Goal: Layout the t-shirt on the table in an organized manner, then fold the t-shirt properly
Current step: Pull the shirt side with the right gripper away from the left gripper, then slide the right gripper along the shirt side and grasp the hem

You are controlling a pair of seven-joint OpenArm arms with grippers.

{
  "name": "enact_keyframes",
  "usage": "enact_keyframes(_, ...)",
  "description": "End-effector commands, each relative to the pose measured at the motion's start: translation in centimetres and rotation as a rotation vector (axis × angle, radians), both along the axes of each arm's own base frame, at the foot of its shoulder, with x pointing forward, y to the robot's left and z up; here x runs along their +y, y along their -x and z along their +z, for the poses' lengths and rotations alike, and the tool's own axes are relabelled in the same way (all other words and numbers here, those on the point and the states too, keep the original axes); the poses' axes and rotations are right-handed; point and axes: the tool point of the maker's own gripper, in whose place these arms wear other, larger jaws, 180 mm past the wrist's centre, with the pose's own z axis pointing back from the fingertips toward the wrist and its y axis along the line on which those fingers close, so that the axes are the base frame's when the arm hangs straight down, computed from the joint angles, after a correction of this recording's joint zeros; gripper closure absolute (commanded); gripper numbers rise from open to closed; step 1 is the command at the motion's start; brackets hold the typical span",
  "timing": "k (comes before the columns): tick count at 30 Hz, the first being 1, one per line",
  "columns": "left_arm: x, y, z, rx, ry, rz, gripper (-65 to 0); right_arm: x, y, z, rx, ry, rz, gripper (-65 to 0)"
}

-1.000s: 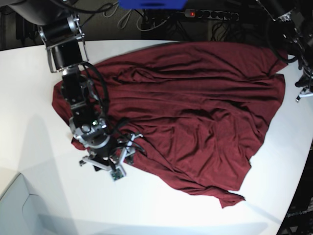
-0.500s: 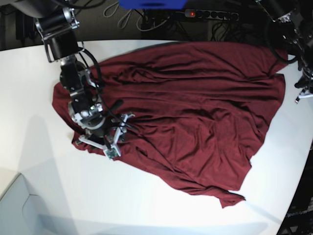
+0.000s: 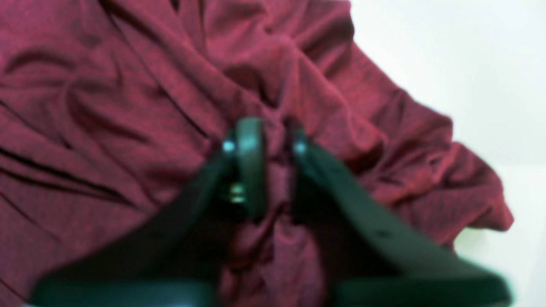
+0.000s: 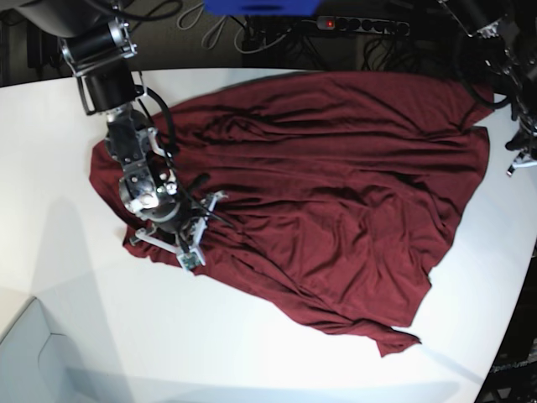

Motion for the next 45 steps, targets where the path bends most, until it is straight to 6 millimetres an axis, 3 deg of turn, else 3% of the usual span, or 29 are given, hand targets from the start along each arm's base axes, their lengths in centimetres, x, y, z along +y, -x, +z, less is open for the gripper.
enact_keyframes(1, 0.8, -0.6, 1.5, -0.033, -0.042, 0.001, -0.1, 0.0, -1.6, 2.1, -0.072, -0.012, -0.002, 0.0)
enact_keyframes(6, 0.8, -0.7, 1.6, -0.035, -0.043, 0.001, -0.1, -1.3, -2.9, 3.6, -0.116, -0.030, -0.046, 0.0)
enact_keyframes(12, 0.8, -0.7, 1.6, -0.035, -0.043, 0.001, -0.1, -2.9, -6.8, 8.6, -0.224, -0.049, -0.095, 0.0)
enact_keyframes(21, 0.8, -0.5, 1.5, -0.032, -0.042, 0.002, -0.1, -3.0, -11.3, 16.1, -0.372, -0.056, -0.094, 0.0)
enact_keyframes(25, 0.5, -0.5, 1.2, -0.035, -0.029, 0.008, -0.1, -3.0, -12.5, 16.3, -0.368, -0.061, -0.101, 0.0)
enact_keyframes(33, 0.2, -0.8, 1.7, -0.053, -0.035, 0.003, -0.1, -4.2, -13.6, 12.9, -0.341, -0.077, -0.123, 0.0)
enact_keyframes(36, 0.0, -1.7, 2.1, -0.096, -0.002, 0.003, -0.1, -6.3, -14.1, 12.3, -0.335, -0.056, -0.167, 0.0)
enact_keyframes(40, -0.6, -2.7, 2.5, -0.168, 0.061, -0.011, -0.1, -9.0, -14.8, 13.0, -0.378, -0.032, -0.283, 0.0)
enact_keyframes(45, -1.6, -4.5, 3.1, -0.232, 0.112, -0.025, -0.1, -9.7, -14.9, 13.1, -0.382, -0.024, -0.294, 0.0)
